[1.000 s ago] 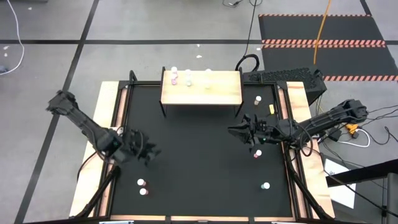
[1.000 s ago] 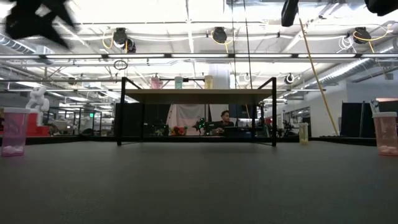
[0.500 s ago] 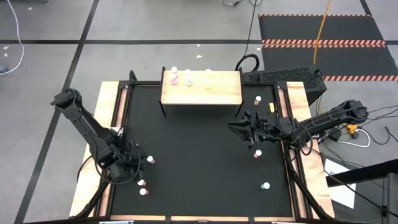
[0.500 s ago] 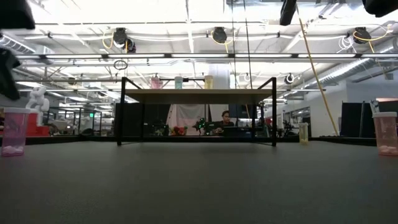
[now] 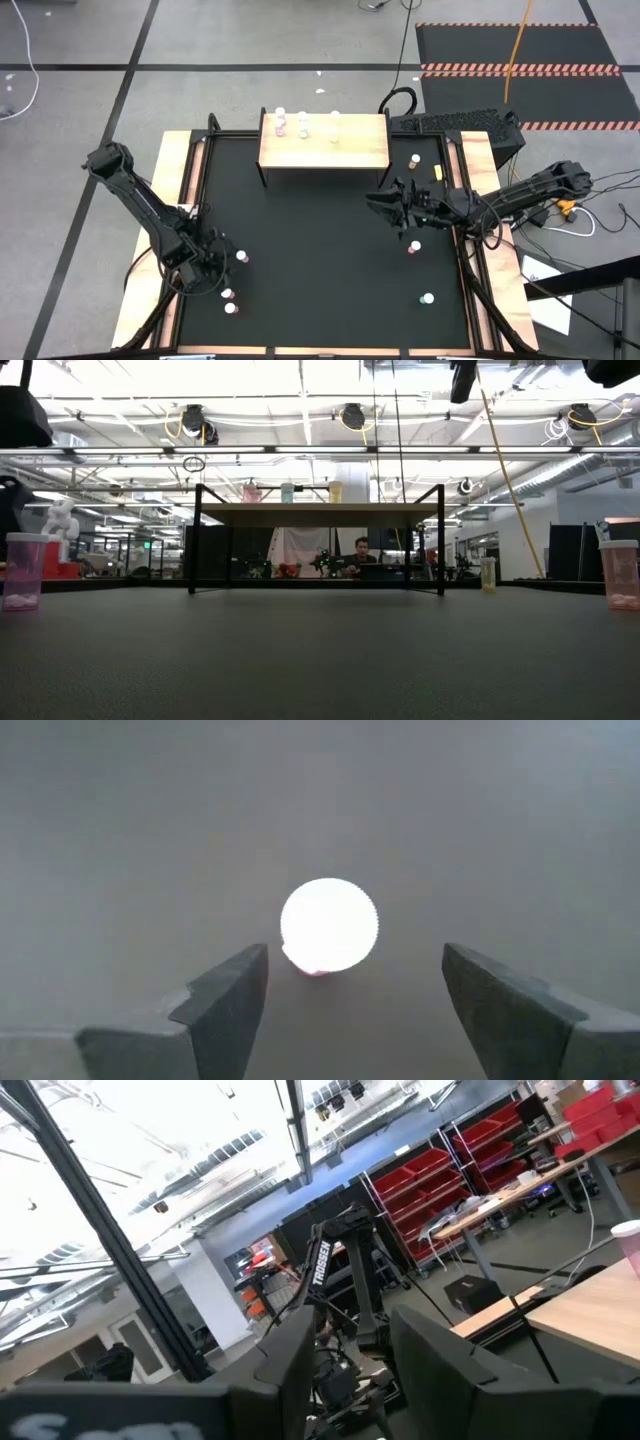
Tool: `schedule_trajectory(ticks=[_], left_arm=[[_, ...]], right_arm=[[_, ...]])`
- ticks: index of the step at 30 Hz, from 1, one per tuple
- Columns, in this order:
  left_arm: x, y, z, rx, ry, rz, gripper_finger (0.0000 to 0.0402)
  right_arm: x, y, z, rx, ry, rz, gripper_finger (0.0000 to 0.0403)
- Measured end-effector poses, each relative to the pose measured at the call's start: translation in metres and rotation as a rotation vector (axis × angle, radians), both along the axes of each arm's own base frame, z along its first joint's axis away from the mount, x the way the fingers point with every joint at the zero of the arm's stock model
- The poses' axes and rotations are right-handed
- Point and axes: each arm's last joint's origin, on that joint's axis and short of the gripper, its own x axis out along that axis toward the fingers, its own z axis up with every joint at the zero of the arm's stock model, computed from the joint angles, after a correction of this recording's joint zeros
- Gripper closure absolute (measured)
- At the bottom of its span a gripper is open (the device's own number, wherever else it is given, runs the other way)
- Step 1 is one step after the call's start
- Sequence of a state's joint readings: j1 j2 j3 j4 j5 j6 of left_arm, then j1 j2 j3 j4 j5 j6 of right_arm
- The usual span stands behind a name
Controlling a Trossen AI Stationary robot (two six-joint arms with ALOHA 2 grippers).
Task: Pick and place medicine bottles onto shelf by color
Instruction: Put the violet pill bottle on the shelf aligned with the other violet pill bottles
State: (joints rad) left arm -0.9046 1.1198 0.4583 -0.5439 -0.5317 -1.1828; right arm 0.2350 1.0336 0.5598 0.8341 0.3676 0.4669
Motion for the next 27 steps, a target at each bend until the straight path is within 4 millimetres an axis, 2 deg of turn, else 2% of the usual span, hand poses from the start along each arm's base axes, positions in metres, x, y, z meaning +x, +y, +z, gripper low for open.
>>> schedule_trajectory(ticks=[6,14,18,27], left_arm=[[0.001,0.006,-0.006,0.017,0.009,0.025,0.0115],[0.009,0.01,-0.005,0.035,-0.021,0.032,0.0203],[0.009,0.01,-0.005,0.04,-0.024,0.021,0.0234],[0.012,0.008,-0.001,0.016,-0.035,0.014,0.0248]], right_arm=[[0.0,0.0,0.0,0.019,-0.003,0.003,0.0273],[0.0,-0.002,0.0,0.034,-0.002,-0.023,0.0273],[0.001,-0.005,0.0,0.052,-0.006,-0.029,0.0273],[0.001,-0.005,0.0,0.052,-0.006,-0.029,0.0273]])
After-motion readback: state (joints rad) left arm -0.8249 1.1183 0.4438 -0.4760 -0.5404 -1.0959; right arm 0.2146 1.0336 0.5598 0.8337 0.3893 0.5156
